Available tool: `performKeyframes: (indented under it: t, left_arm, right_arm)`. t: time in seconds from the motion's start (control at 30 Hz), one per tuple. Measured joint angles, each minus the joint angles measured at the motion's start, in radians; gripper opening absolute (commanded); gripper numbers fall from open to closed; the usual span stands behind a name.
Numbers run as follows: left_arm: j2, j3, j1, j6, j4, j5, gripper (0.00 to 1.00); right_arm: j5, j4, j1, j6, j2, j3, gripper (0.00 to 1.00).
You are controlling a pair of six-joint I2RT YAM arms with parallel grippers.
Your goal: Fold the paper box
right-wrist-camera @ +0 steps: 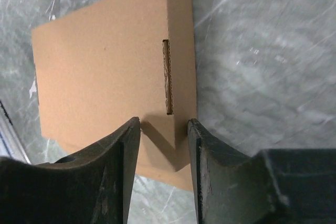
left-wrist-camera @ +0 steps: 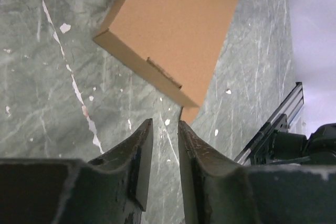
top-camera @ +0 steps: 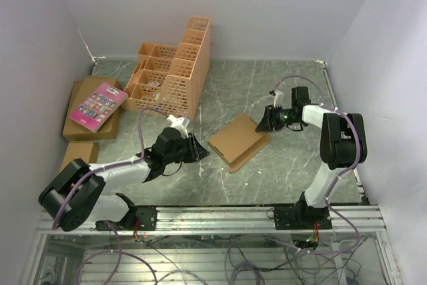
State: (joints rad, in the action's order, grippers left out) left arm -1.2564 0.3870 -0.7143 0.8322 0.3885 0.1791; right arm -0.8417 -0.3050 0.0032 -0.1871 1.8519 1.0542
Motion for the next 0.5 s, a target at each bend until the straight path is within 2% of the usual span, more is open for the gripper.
performKeyframes:
  t: [0.17, 0.3, 0.37, 0.43, 0.5]
  left_arm:
    - [-0.085, 0.060, 0.000, -0.012, 0.002, -0.013, 0.32]
    - [-0.092, 0.063, 0.000, -0.017, 0.001, -0.018, 0.36]
    - [-0.085, 0.063, 0.000, -0.029, -0.013, -0.021, 0.45]
    - [-0.069, 0.065, 0.000, -0.057, -0.047, -0.036, 0.60]
    - [-0.055, 0.086, 0.000, -0.102, -0.107, -0.060, 0.69]
  right_arm:
    - [-0.008, -0.020, 0.000, 0.000, -0.038, -0.064, 0.31]
    - [-0.009, -0.057, 0.000, -0.024, -0.086, -0.107, 0.31]
    - [-0.006, -0.071, 0.001, -0.039, -0.106, -0.124, 0.33]
    - [-0.001, -0.084, 0.001, -0.053, -0.122, -0.130, 0.35]
    - [0.011, -0.089, 0.003, -0.068, -0.126, -0.126, 0.35]
